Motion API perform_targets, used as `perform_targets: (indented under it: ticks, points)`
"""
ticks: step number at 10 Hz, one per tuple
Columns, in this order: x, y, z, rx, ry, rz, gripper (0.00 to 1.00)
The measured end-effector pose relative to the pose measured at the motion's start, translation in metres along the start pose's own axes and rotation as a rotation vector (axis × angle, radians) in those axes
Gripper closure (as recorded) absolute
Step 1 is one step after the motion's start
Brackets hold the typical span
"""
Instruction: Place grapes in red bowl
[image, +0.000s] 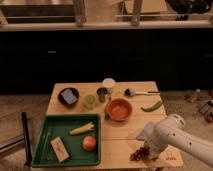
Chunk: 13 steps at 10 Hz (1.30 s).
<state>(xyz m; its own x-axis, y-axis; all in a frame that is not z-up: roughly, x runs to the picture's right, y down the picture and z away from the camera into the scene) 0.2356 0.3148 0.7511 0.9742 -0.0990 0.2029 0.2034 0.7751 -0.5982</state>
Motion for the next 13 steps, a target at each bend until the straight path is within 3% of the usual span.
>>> perform_targets:
  ticks: [4, 6, 8, 10, 13]
  points:
    - [-0.001, -0.004, -0.039, 0.036, 0.011, 0.0, 0.98]
    - [-0.001, -0.009, -0.044, 0.053, 0.018, -0.003, 0.95]
    - [-0.001, -0.009, -0.052, 0.065, 0.015, -0.002, 0.84]
    - [-0.004, -0.017, -0.071, 0.081, 0.018, -0.008, 0.83]
    - [-0.006, -0.019, -0.072, 0.097, 0.018, -0.009, 0.82]
